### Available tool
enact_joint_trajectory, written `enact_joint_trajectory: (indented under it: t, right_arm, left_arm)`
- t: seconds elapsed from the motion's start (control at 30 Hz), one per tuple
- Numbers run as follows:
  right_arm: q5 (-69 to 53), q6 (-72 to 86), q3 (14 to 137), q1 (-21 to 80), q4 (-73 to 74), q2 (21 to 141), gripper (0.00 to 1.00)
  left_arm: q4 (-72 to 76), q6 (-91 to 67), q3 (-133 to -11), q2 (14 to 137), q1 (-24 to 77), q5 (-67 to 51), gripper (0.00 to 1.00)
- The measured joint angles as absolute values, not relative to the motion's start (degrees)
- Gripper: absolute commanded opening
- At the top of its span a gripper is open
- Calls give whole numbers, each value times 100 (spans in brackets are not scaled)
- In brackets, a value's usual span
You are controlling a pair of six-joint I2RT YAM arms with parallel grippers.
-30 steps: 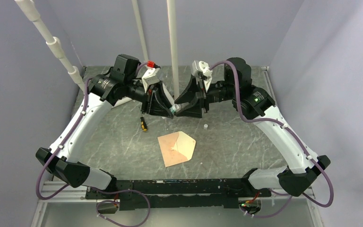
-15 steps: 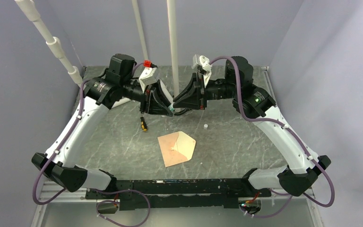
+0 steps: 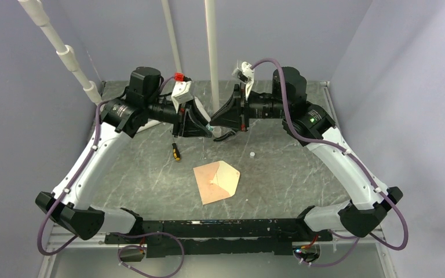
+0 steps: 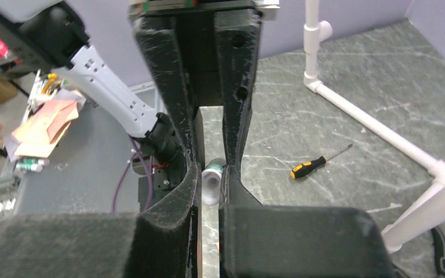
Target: Place the letter into the envelope and seal it
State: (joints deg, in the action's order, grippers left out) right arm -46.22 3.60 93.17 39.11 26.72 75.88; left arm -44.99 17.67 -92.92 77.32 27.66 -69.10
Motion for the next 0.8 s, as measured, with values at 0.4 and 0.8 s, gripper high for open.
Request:
enact_joint_trajectory:
  t: [0.4, 0.8]
  right_arm:
    - [-569, 3124, 9325, 4331, 2534, 7846, 18]
    - [-2392, 1529, 8711, 4322, 1763, 6912, 85]
  left_arm:
    - [-2779, 1188, -8189, 7030, 2823, -4703, 2]
    - [-2995, 1076, -8523, 7137, 2823, -5815, 3]
